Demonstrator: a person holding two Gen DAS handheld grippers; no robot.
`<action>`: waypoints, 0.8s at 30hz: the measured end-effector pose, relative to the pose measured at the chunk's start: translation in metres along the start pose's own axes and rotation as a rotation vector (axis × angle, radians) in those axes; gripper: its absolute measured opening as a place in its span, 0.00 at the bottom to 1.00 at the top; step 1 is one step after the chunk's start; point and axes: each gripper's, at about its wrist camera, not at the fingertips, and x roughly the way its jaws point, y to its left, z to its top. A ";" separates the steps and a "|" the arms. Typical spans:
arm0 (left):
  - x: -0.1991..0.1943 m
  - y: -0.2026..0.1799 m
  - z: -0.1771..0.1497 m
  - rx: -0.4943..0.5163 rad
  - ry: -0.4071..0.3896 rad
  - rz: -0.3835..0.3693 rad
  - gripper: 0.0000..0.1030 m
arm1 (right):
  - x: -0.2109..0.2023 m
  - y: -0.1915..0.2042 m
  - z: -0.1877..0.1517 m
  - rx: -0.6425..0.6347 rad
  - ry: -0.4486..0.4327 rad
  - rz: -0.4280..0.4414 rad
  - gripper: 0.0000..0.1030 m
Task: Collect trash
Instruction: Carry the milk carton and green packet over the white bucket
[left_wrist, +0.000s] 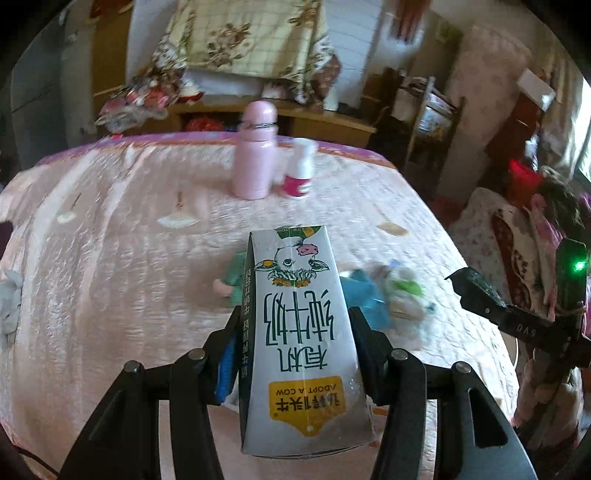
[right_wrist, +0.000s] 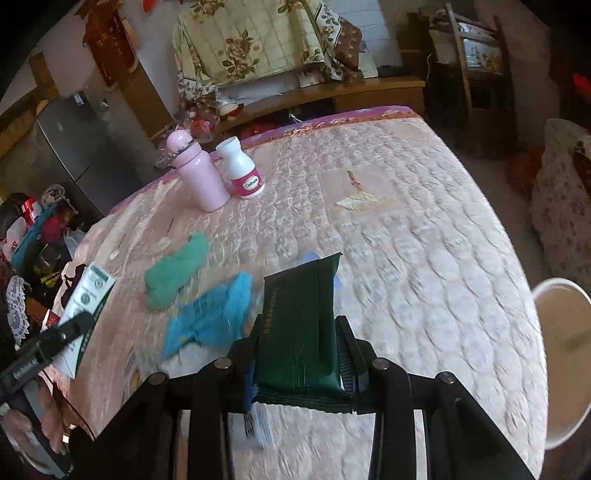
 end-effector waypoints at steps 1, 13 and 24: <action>-0.001 -0.008 -0.002 0.014 -0.002 -0.003 0.54 | -0.006 -0.002 -0.005 -0.004 -0.010 -0.011 0.37; 0.006 -0.092 -0.014 0.146 -0.009 -0.028 0.54 | -0.064 -0.038 -0.041 0.032 -0.068 -0.054 0.37; 0.012 -0.163 -0.021 0.241 -0.016 -0.065 0.54 | -0.103 -0.090 -0.057 0.123 -0.117 -0.115 0.37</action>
